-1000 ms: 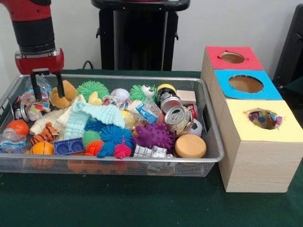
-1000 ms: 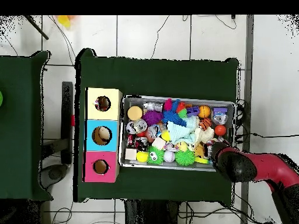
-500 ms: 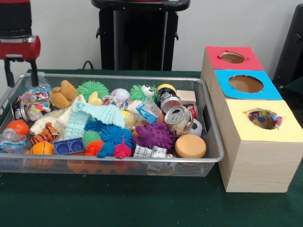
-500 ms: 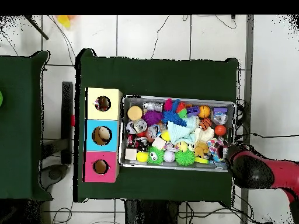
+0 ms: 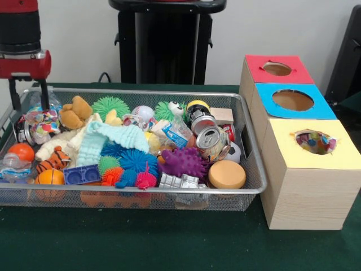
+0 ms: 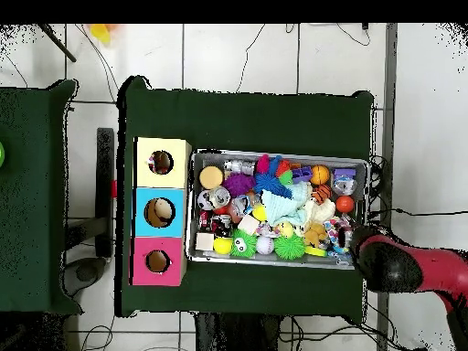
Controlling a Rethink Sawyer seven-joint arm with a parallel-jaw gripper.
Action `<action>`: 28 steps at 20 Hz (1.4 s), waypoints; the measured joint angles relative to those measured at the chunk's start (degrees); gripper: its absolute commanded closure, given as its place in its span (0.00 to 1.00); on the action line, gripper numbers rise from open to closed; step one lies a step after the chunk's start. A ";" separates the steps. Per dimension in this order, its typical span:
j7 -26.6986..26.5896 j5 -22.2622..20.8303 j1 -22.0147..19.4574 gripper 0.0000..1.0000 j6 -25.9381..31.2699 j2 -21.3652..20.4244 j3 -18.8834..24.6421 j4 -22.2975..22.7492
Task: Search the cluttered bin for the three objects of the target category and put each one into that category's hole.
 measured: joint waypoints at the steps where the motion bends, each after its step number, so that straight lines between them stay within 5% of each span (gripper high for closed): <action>1: 0.00 -0.27 0.25 0.00 -0.31 0.25 -0.24 0.00; 13: 0.00 -3.97 4.19 0.00 -8.89 5.13 -4.50 -0.15; 26: 0.00 -3.97 4.42 0.00 -9.92 5.35 -6.57 -0.97; 27: 0.00 -3.97 4.42 1.00 -9.97 5.35 -6.57 -1.05; 28: 0.00 -3.97 4.42 1.00 -10.02 5.34 -6.57 -1.06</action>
